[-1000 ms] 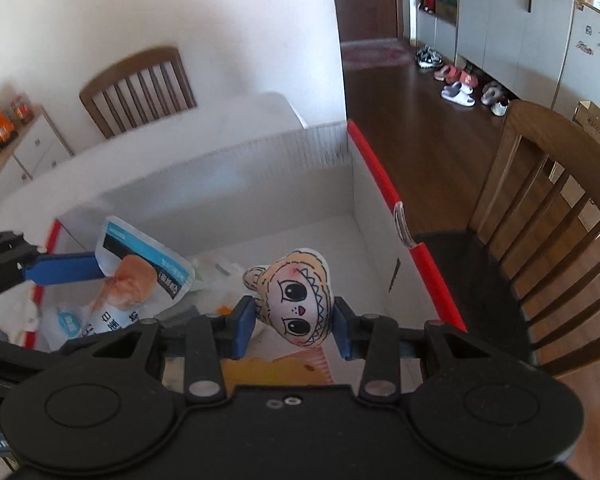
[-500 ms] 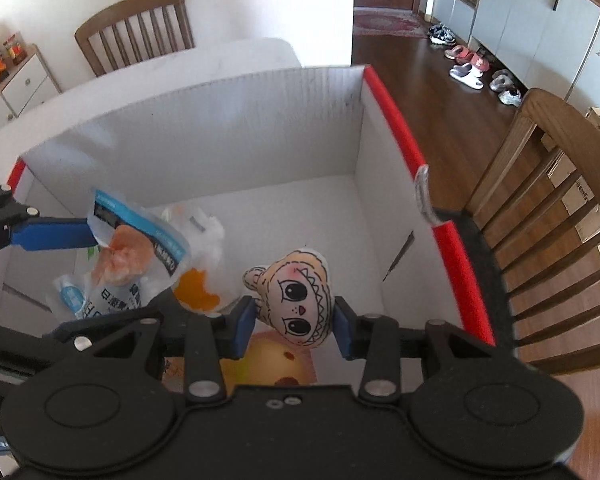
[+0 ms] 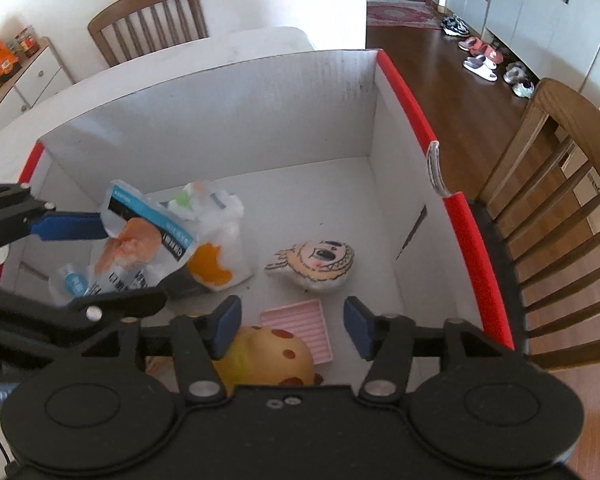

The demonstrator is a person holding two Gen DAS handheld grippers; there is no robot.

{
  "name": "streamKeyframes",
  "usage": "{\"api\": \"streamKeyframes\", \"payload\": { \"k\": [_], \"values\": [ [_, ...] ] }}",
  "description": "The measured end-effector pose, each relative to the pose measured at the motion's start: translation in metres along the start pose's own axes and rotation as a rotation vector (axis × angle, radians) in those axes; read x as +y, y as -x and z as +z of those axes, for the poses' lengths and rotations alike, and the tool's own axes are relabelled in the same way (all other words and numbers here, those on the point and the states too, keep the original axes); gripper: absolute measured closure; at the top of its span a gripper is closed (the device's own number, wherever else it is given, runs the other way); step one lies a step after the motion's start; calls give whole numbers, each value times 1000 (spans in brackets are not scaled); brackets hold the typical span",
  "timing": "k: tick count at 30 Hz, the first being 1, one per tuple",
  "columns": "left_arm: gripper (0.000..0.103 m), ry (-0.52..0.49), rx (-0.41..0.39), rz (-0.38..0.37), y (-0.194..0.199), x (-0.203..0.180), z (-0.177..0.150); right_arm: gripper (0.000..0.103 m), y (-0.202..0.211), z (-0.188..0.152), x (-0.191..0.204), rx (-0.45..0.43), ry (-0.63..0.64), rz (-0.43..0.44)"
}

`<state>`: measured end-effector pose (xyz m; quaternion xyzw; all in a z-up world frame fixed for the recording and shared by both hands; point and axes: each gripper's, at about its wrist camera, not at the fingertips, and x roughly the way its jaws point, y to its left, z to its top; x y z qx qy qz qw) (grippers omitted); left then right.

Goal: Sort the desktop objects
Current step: 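Open both grippers to drop the snack bag and plush in the box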

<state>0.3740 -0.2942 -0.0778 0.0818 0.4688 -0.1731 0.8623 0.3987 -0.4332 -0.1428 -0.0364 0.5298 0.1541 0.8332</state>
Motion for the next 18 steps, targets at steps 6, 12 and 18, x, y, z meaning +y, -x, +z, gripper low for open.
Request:
{"api": "streamKeyframes", "payload": {
  "k": [6, 12, 18],
  "values": [
    [39, 27, -39, -23, 9, 6, 0, 36, 11, -2, 0, -17, 3, 8],
    [39, 44, -79, -39, 24, 9, -2, 34, 24, -7, -2, -46, -6, 28],
    [38, 44, -114, -32, 41, 10, -9, 34, 42, -15, 3, -82, -13, 49]
  ]
}}
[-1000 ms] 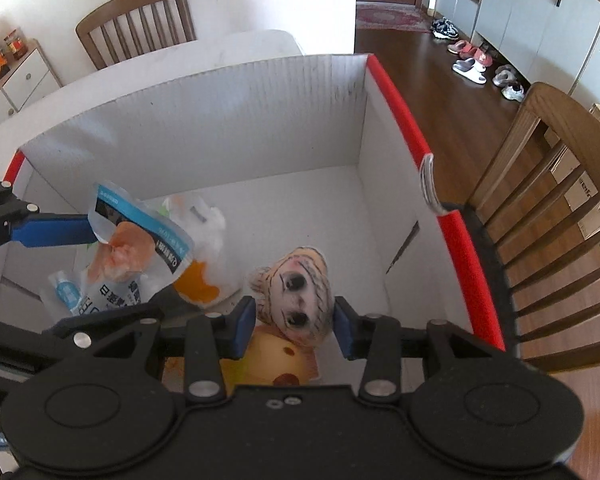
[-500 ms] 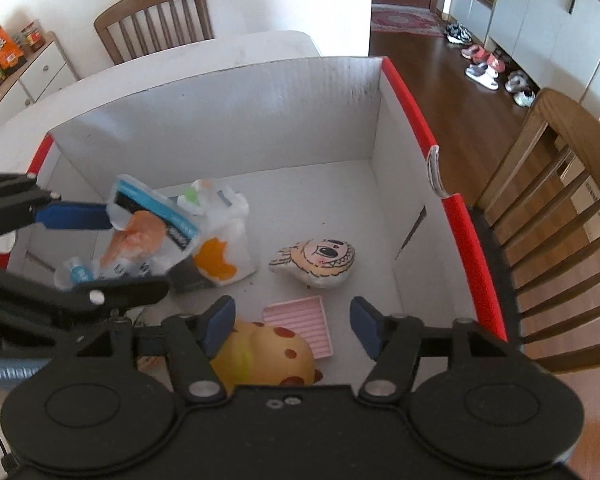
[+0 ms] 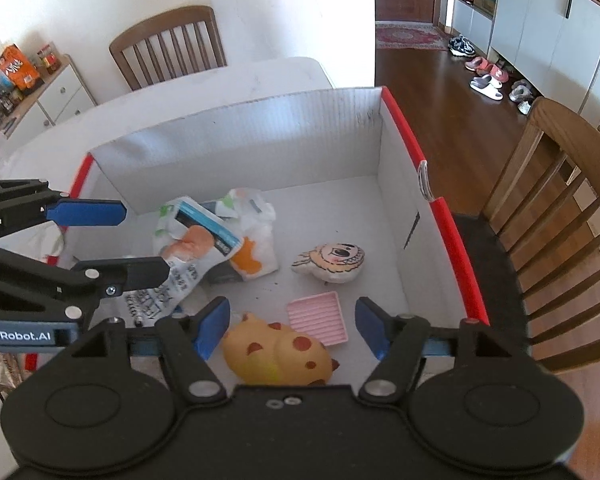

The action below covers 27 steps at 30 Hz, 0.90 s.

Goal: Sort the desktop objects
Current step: 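Open both grippers to drop the snack bag and plush in the box, then move both grippers back over the table toward the silver and black bags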

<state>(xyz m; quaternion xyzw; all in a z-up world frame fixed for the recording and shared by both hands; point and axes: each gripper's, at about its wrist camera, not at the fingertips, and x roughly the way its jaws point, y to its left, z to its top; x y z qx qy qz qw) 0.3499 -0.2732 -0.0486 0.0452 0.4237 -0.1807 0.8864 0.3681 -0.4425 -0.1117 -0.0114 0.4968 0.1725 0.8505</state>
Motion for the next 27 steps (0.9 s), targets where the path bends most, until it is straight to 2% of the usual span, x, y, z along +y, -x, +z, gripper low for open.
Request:
{"api": "streamKeyframes", "payload": {
  "k": [2, 12, 15, 27],
  "values": [
    [34, 12, -7, -1, 6, 2, -2, 34, 6, -1, 3, -15, -3, 2],
    [34, 38, -68, -26, 45, 9, -12, 31, 37, -8, 27, -94, 10, 44],
    [30, 36, -82, -33, 58, 10, -17, 30, 44, -12, 36, -114, 14, 54],
    [30, 64, -103, -67, 103, 27, -47, 23, 74, -31, 76, -209, 24, 81]
  ]
}}
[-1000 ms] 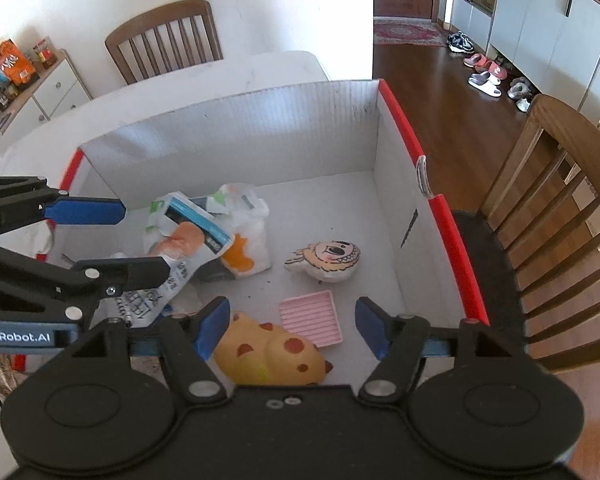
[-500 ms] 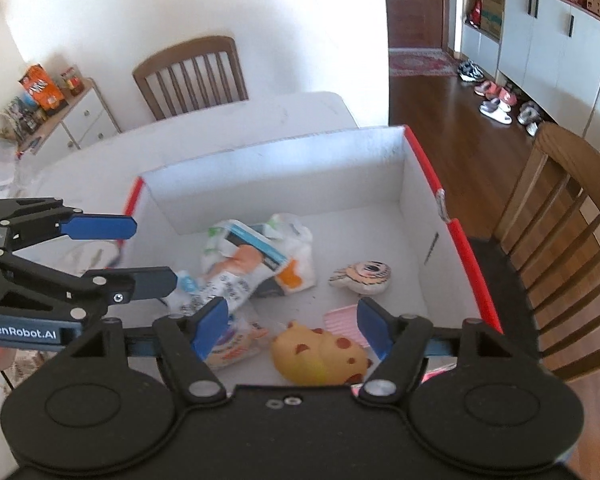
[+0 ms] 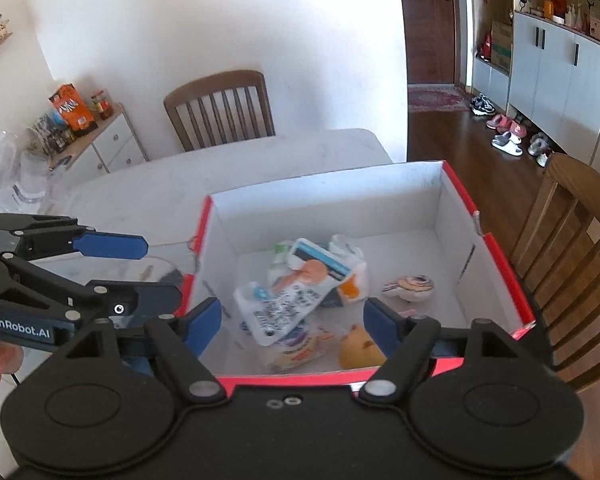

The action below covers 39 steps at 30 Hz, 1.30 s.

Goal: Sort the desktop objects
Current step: 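Move both grippers back over the table toward the silver and black bags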

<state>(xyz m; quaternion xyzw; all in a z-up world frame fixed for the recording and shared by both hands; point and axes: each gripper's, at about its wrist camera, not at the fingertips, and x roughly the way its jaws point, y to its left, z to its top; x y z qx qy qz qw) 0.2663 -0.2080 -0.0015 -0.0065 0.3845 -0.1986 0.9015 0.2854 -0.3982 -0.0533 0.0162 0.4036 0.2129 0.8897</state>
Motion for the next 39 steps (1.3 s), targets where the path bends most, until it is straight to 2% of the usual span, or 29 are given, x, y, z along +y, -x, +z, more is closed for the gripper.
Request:
{"api": "streamKeyframes", "payload": {
  "k": [4, 11, 18, 25, 28, 31, 35, 39],
  "values": [
    [24, 7, -17, -8, 19, 11, -11, 20, 7, -6, 18, -22, 4, 11],
    [20, 27, -33, -21, 51, 34, -29, 13, 12, -17, 50, -48, 7, 23],
    [17, 58, -51, -6, 79, 64, -49, 6, 12, -33, 85, -67, 28, 36],
    [13, 101, -58, 24, 95, 99, -72, 4, -1, -46, 121, -50, 47, 32],
    [10, 95, -60, 35, 101, 109, -84, 4, -7, -49, 134, -43, 60, 38],
    [1, 91, -59, 37, 105, 116, -97, 4, -13, -51, 144, -38, 61, 36],
    [1, 76, -42, 17, 108, 125, -117, 4, -23, -52, 154, -31, 49, 27],
    [1, 18, -32, 3, 107, 126, -133, 4, -35, -52, 162, -23, 46, 17]
  ]
}}
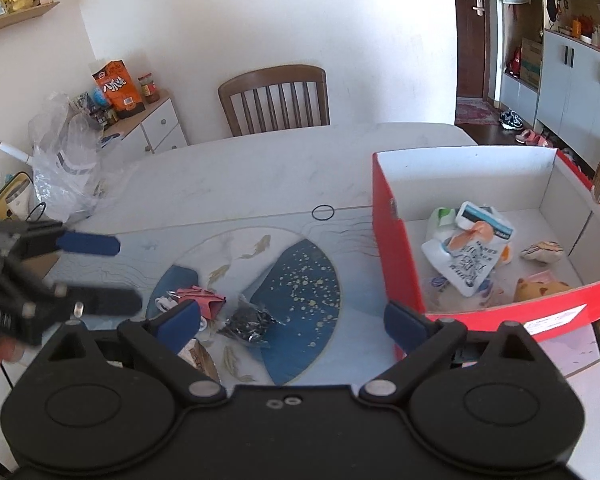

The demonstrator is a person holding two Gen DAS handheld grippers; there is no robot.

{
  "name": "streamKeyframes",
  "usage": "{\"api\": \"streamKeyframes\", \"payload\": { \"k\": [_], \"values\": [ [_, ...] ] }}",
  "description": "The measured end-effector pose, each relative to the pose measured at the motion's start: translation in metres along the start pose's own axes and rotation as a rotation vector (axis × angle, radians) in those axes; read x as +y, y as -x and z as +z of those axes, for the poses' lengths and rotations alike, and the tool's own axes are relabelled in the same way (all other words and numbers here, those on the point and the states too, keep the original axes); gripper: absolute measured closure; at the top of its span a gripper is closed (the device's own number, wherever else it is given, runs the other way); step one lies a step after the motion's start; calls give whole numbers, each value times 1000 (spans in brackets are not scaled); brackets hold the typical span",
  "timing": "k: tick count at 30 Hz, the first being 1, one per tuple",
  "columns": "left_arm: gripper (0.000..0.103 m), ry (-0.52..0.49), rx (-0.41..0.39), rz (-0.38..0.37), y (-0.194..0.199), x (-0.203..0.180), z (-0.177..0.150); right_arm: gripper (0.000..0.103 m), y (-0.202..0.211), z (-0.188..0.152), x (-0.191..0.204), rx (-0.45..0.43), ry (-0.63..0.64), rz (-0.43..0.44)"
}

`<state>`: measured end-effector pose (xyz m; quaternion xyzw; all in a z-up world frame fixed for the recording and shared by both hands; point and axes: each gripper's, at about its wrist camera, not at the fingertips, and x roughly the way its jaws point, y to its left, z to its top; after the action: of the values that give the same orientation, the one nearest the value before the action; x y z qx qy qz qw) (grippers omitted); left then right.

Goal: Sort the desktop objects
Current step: 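Move both grippers back over the table toward the silver and black bags, then grasp the silver ZHOUSHI bag with the left gripper while the right grasps the black bag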

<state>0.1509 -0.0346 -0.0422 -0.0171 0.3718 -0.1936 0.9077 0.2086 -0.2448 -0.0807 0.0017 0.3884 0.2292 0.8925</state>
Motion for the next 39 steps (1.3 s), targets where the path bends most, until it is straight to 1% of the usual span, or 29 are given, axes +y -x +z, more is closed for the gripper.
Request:
{"api": "streamKeyframes", "payload": {
  "k": [8, 17, 20, 23, 28, 35, 39],
  "values": [
    [1, -99, 42, -42, -13, -4, -25, 4, -23, 2, 11, 22, -2, -18],
    [1, -208, 107, -54, -37, -8, -50, 5, -56, -1, 20, 59, -19, -29],
    [1, -248, 124, -42, -43, -11, -55, 5, -67, -4, 22, 72, -15, -33],
    [1, -261, 135, -43, -49, -11, -59, 5, -78, -7, 22, 92, -9, -38],
    [1, -288, 151, -33, -57, -13, -64, 5, -92, -9, 28, 113, -1, -20],
    [1, -260, 171, -24, -61, -10, -70, 5, -113, -12, 40, 150, 36, 0],
    [1, -245, 184, -17, -63, -8, -75, 8, -125, -15, 41, 179, 24, 2]
  ]
}}
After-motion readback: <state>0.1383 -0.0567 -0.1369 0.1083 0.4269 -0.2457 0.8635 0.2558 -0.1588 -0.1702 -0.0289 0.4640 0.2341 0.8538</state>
